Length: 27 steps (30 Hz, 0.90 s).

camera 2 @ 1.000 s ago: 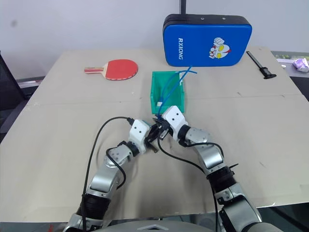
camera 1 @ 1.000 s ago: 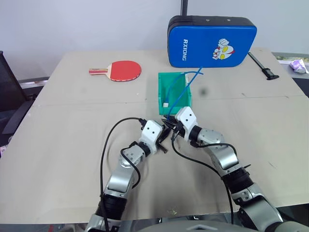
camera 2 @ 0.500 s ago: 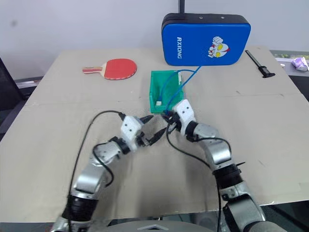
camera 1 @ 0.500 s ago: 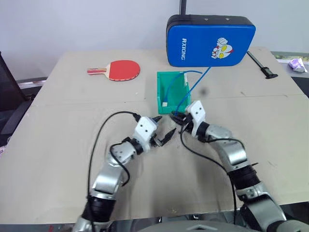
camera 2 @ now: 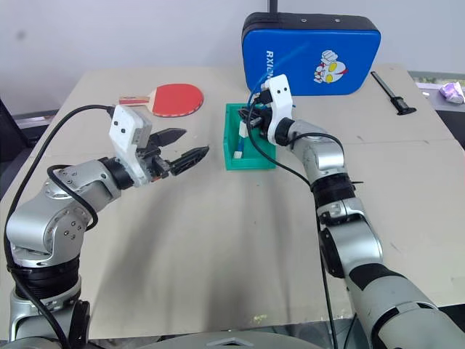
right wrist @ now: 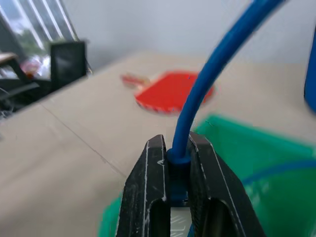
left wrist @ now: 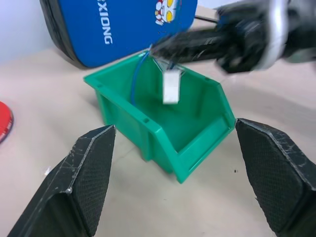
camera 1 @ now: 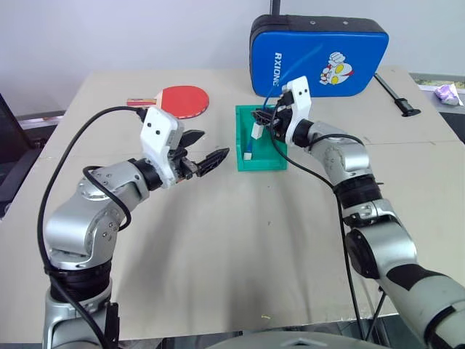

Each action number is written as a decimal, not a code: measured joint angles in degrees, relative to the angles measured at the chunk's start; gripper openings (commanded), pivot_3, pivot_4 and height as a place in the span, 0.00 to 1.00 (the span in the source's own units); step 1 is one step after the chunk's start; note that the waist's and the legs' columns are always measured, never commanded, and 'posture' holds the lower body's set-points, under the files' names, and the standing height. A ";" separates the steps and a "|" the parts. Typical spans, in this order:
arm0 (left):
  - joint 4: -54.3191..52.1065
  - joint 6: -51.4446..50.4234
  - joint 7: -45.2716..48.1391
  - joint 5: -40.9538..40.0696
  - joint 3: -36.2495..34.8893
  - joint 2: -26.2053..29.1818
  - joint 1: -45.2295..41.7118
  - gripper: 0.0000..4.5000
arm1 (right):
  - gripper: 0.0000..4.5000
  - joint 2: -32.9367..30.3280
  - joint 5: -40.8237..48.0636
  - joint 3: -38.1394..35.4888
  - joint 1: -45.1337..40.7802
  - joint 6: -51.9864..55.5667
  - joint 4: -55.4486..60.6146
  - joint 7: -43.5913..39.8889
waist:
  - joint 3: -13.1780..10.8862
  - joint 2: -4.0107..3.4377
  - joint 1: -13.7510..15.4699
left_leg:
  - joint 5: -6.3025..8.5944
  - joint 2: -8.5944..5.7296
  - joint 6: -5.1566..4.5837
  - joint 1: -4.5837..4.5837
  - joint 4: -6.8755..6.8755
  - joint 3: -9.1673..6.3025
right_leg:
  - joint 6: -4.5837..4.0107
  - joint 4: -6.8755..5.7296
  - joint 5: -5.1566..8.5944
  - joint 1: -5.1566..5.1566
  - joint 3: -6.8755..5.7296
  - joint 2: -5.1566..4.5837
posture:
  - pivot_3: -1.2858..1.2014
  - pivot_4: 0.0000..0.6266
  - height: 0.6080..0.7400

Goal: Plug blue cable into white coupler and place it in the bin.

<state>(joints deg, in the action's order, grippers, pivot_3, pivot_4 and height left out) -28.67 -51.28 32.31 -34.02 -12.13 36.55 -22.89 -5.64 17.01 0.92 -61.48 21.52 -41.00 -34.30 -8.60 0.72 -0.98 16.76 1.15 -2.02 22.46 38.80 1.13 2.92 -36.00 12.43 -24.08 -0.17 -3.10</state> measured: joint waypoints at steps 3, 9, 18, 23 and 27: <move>-0.53 -0.99 -0.63 -0.47 0.00 0.42 -0.13 0.89 | 0.69 0.00 -0.44 -1.45 -2.36 -2.23 -2.68 0.65 | 0.00 0.00 -0.01 | -0.03 0.00 0.06 0.25 -0.20 -0.04 | 0.01 0.01 -0.01 -0.25 -0.08 -0.03 | 0.52 0.24 0.91; -3.23 -1.98 -1.26 -1.08 0.43 2.23 2.47 0.89 | 1.00 -4.64 1.01 -2.08 5.12 1.33 10.89 -0.92 | 0.01 0.01 0.20 | -0.07 0.01 0.15 0.33 -0.42 -0.17 | 0.01 0.06 0.00 -0.32 -0.21 -0.09 | 0.52 0.24 0.91; -8.85 3.51 -0.27 0.99 1.53 2.78 18.57 0.89 | 1.00 -21.11 4.25 -5.94 32.86 -3.47 36.53 -13.62 | 0.01 0.00 0.14 | -0.07 -0.04 0.13 0.09 -0.38 0.11 | 0.01 0.15 0.00 -0.30 0.03 -0.13 | 0.52 0.24 0.91; -8.33 16.01 1.17 7.38 2.91 -0.62 33.78 0.89 | 1.00 -28.22 4.77 -7.47 48.07 -10.32 36.81 -24.27 | 0.00 0.00 0.24 | 0.09 0.07 -0.14 -0.48 -0.40 0.14 | -0.10 0.09 0.05 0.17 0.05 -0.04 | 0.52 0.24 0.91; -5.72 24.64 2.86 13.26 6.03 -1.10 42.02 0.89 | 1.00 -30.03 4.06 -8.30 55.88 -16.53 30.42 -28.19 | -0.01 -0.01 0.37 | 0.09 0.06 -0.19 -0.77 -0.32 0.19 | -0.35 0.12 0.14 0.52 0.12 -0.05 | 0.52 0.24 0.91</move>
